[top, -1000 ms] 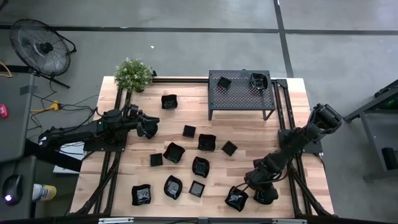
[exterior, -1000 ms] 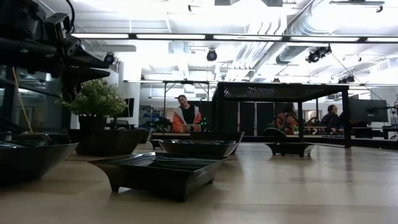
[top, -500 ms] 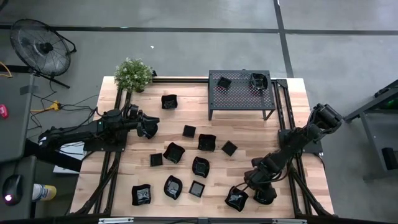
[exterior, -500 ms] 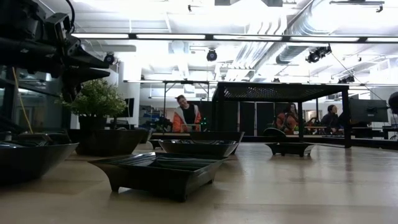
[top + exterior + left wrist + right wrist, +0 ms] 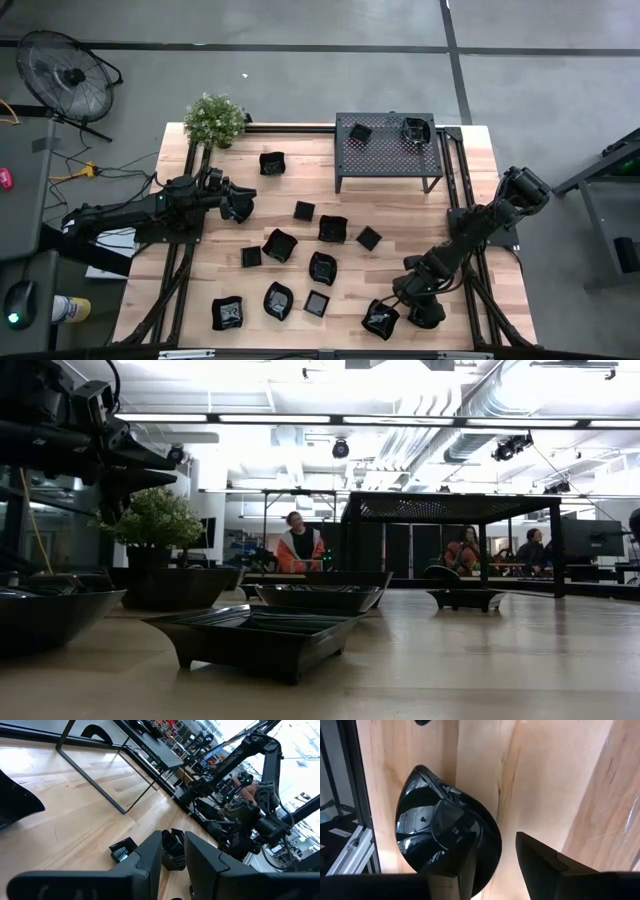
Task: Pick & Place Mini shaped plates
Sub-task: Stack the black leaf-shaped plate on top of the black leaf-shaped plate on the shelf
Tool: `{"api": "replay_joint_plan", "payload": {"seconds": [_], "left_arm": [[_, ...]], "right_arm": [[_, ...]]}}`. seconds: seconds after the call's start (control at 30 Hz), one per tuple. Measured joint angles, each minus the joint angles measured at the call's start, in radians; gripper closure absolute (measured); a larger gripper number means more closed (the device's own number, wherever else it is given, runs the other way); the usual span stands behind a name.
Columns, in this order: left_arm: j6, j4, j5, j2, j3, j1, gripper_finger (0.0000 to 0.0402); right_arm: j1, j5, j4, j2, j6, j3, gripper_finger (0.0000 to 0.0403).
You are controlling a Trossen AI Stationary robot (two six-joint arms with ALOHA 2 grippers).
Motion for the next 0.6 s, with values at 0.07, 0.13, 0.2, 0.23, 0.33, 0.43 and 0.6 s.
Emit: {"api": "replay_joint_plan", "payload": {"seconds": [0.07, 0.13, 0.2, 0.23, 0.33, 0.43, 0.6], "left_arm": [[0.000, 0.000, 0.000, 0.000, 0.000, 0.000, 0.0321], [0.000, 0.000, 0.000, 0.000, 0.000, 0.000, 0.0321], [0.000, 0.000, 0.000, 0.000, 0.000, 0.000, 0.0321], [0.000, 0.000, 0.000, 0.000, 0.000, 0.000, 0.0321], [0.000, 0.000, 0.000, 0.000, 0.000, 0.000, 0.0321], [0.000, -0.003, 0.000, 0.000, 0.000, 0.000, 0.0321], [0.000, -0.004, 0.000, 0.000, 0.000, 0.000, 0.0321]], "right_arm": [[0.000, 0.000, 0.003, 0.000, -0.002, 0.000, 0.0271], [0.000, 0.001, 0.028, 0.000, -0.004, -0.007, 0.0271], [-0.001, -0.012, 0.067, 0.000, 0.004, -0.026, 0.0271], [0.000, -0.021, 0.075, 0.000, 0.006, -0.034, 0.0271], [-0.008, -0.033, 0.075, 0.000, 0.038, -0.046, 0.0271], [-0.011, -0.042, 0.082, 0.000, 0.046, -0.051, 0.0271], [-0.010, -0.045, 0.084, 0.000, 0.054, -0.051, 0.0280]]}}
